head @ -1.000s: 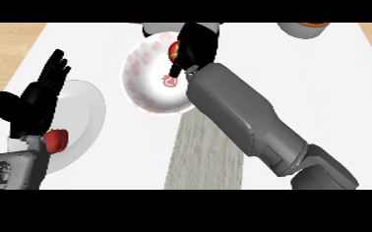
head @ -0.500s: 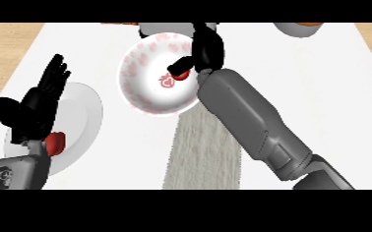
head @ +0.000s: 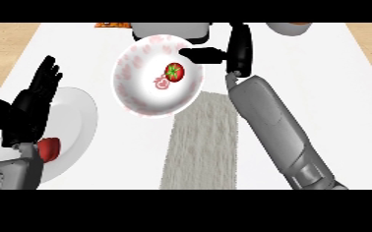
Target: Pick the tomato from the placemat and place it in the bowl
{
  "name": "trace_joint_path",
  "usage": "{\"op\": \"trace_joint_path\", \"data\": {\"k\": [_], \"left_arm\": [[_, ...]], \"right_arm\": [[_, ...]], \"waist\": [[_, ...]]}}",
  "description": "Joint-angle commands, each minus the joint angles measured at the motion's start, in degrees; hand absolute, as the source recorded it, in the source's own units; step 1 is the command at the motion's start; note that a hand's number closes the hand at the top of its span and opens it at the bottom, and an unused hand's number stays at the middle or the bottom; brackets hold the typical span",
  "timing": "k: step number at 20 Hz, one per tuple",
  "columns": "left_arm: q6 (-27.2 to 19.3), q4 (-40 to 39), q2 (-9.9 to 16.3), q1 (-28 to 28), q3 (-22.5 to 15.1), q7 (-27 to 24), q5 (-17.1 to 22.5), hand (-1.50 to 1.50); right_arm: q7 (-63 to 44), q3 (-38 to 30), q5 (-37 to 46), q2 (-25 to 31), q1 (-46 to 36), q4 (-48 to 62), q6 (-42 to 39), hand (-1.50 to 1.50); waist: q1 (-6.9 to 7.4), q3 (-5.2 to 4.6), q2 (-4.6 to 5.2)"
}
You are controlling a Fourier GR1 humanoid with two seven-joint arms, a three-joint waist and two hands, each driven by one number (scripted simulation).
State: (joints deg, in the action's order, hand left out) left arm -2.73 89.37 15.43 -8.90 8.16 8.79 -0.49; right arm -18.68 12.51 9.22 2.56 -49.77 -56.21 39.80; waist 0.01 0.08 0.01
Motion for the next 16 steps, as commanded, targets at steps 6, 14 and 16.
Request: {"op": "trace_joint_path", "data": {"k": [6,14,16], "left_arm": [[-1.00,-0.60,-0.47,0.72,0.67,-1.32,-1.33,0.00],[-0.23,-2.33,0.38,-2.80,1.84,0.97,-1.26,0.00],[1.11,3.92,-1.67,5.06,-0.27,-1.32,-1.08,0.00]], "right_arm": [[6.85,-4.21,-9.67,11.04,25.48,-23.31,-12.92,-1.50],[9.44,-8.93,-17.80,13.03,37.25,-38.57,-22.71,-1.50],[14.03,-11.49,-20.24,14.01,40.53,-37.45,-26.44,-1.50]], "waist": [[-1.46,-0.05,-0.28],[-0.45,-0.08,-0.09],[-0.07,-0.07,-0.12]]}}
